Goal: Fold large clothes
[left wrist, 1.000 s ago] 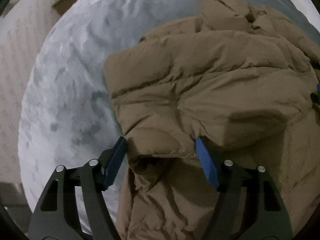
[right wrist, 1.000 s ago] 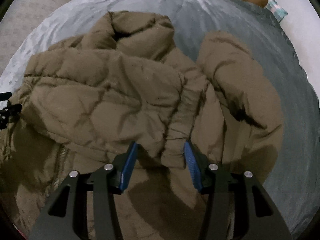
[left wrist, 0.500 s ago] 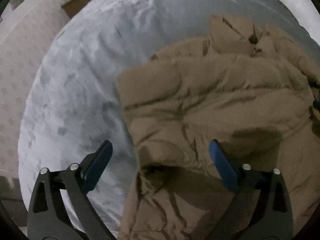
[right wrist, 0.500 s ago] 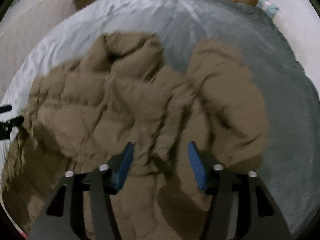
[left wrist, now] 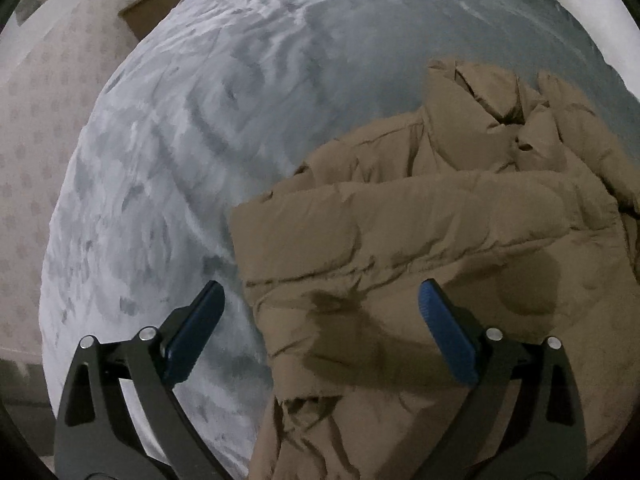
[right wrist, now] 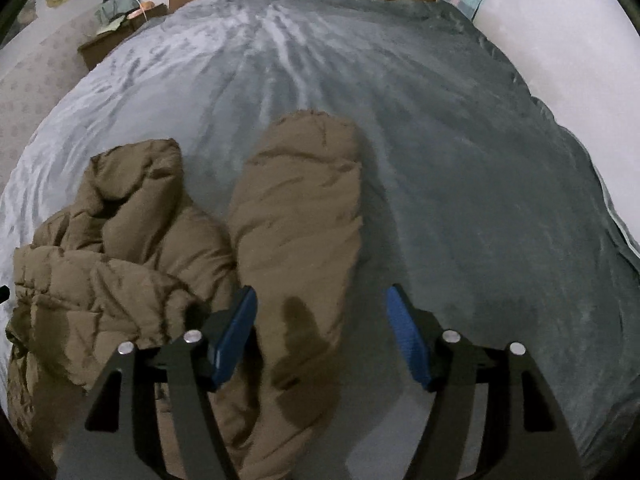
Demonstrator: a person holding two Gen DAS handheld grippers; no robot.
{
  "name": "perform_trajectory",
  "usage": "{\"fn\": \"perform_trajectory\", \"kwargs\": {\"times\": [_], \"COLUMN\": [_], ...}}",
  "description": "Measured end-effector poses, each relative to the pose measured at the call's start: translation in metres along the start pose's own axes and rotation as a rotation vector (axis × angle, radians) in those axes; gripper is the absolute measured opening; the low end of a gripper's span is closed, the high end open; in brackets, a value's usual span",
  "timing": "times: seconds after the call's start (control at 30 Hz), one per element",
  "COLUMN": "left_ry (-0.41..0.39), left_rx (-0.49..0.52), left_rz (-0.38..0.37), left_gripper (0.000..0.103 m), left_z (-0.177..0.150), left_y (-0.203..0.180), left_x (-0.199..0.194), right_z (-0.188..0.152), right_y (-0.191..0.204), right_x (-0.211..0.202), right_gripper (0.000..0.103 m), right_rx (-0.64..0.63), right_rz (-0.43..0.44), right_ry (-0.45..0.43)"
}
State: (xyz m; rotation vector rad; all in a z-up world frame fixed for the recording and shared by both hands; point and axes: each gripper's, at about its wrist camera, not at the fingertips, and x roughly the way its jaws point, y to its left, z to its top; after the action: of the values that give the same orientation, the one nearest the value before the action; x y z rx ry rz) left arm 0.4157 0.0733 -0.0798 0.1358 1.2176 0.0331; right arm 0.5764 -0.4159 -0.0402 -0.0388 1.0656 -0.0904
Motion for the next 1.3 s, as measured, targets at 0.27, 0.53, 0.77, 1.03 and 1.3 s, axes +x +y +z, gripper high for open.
{"fn": "perform_trajectory", "kwargs": {"times": [0.27,0.53,0.77,1.03,1.3], "left_ry": [0.04,0.027,0.074,0.118,0.13], "left_rx": [0.05,0.081,0.058,0.074,0.09], "left_rz": [-0.027,-0.055,-0.073,-0.056,-0.052], "left_gripper": [0.097,0.097,0.097,0.097,0.097], "left_z": [0.038,0.088,0.127,0.153,0.158], "left_y": [-0.01,-0.024,-0.036,-0.055,-0.071], "left_x": [0.039,0.066,0.096,0.121,0.119], "right_z": [0.039,0.064,0.083,0.103,0.11], "right_y": [-0.008,-0.01,-0.017,-0.007,0.037], "right_x": [0.054,0.101,0.131,0.136,0.064], "right_gripper": [0.069,0.069,0.069,0.039,0.01], "right_rx": [-0.015,0.017,0.11,0.155,-0.031], "right_rz": [0.1,0.195,0.292,0.294,0.29], "right_ry": [0.114,0.245,0.306,0.274,0.101]}}
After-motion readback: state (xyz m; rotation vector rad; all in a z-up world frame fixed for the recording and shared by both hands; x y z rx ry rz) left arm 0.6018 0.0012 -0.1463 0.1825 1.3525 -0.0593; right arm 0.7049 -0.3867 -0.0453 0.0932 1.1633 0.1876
